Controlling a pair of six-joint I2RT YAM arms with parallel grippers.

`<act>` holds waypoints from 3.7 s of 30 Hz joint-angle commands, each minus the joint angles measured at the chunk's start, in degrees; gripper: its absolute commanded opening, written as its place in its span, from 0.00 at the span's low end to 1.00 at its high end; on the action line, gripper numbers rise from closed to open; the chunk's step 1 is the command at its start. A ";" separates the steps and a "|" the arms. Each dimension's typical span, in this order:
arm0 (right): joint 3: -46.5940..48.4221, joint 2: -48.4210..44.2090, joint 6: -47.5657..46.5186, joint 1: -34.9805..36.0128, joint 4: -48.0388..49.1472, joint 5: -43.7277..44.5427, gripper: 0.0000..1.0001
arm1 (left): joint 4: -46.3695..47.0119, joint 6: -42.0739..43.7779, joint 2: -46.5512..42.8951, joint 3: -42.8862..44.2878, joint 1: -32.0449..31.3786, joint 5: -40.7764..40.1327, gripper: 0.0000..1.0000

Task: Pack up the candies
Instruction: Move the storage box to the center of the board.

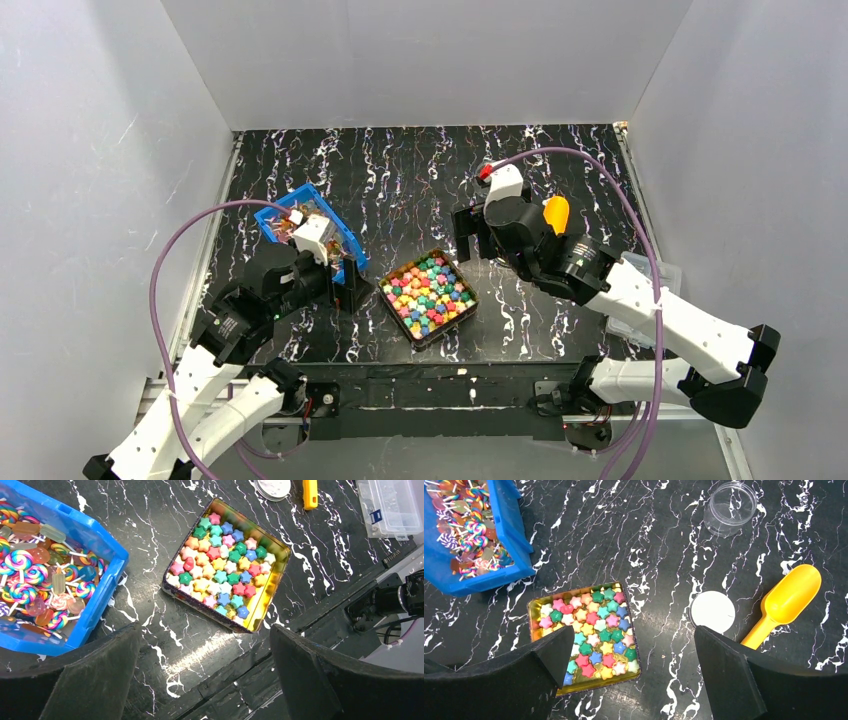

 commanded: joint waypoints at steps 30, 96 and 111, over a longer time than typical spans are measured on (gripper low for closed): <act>17.12 25.87 -4.28 0.19 5.23 -15.27 0.92 | -6.19 -3.07 -4.57 1.04 -0.27 -23.40 0.99; 52.01 65.55 -5.65 0.14 11.41 -9.32 0.01 | -10.51 -5.78 -9.29 1.59 0.16 -37.66 0.99; 46.14 59.15 -3.01 -8.72 13.37 -7.53 0.01 | -10.51 -5.77 -8.82 1.63 0.17 -37.86 0.99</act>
